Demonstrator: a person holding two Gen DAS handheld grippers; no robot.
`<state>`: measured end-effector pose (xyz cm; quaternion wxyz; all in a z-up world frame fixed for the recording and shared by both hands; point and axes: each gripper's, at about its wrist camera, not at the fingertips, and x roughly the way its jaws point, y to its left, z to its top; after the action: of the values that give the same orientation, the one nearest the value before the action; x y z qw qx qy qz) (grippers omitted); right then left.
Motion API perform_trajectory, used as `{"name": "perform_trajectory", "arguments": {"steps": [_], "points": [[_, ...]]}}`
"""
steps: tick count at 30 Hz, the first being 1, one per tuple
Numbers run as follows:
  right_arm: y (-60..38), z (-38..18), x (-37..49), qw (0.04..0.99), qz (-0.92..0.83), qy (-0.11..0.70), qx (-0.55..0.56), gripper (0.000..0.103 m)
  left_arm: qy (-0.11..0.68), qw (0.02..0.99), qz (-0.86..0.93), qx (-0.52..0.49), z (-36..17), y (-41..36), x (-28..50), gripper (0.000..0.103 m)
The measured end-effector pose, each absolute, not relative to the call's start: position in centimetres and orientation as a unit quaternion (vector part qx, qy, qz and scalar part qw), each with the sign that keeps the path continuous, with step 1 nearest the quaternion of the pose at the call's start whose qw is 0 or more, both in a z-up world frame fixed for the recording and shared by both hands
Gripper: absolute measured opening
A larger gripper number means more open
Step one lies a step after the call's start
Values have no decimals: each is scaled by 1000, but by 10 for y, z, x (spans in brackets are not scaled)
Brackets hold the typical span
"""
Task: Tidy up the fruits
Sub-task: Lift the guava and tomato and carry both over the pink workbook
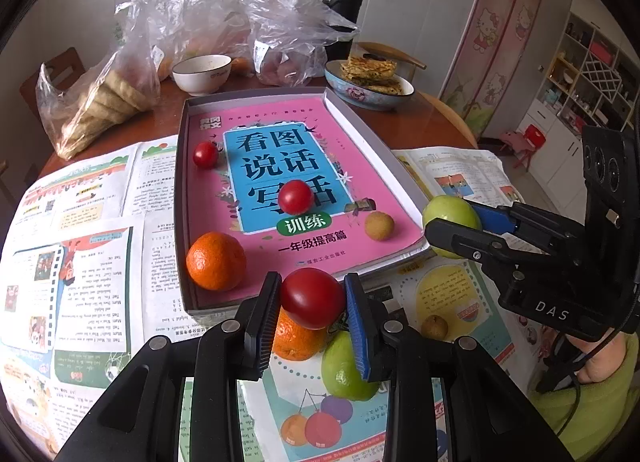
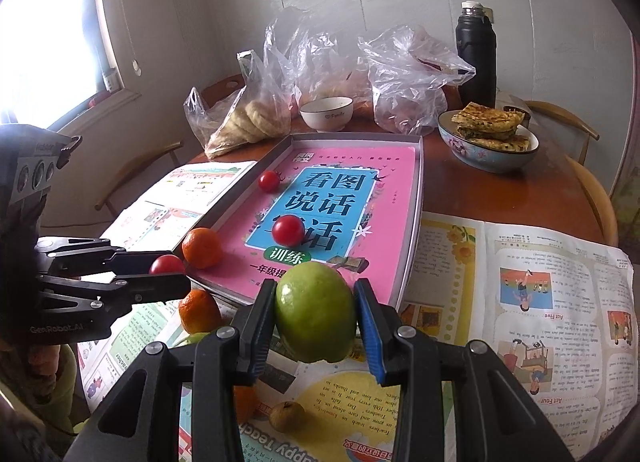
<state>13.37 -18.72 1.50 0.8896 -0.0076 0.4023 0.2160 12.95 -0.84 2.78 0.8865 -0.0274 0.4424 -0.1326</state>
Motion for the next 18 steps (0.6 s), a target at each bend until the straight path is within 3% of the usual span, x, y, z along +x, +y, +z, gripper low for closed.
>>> {"name": "perform_trajectory", "arguments": {"steps": [18], "points": [[-190, 13, 156, 894, 202, 400, 1, 39, 455, 883, -117, -25, 12, -11, 161, 33]]}}
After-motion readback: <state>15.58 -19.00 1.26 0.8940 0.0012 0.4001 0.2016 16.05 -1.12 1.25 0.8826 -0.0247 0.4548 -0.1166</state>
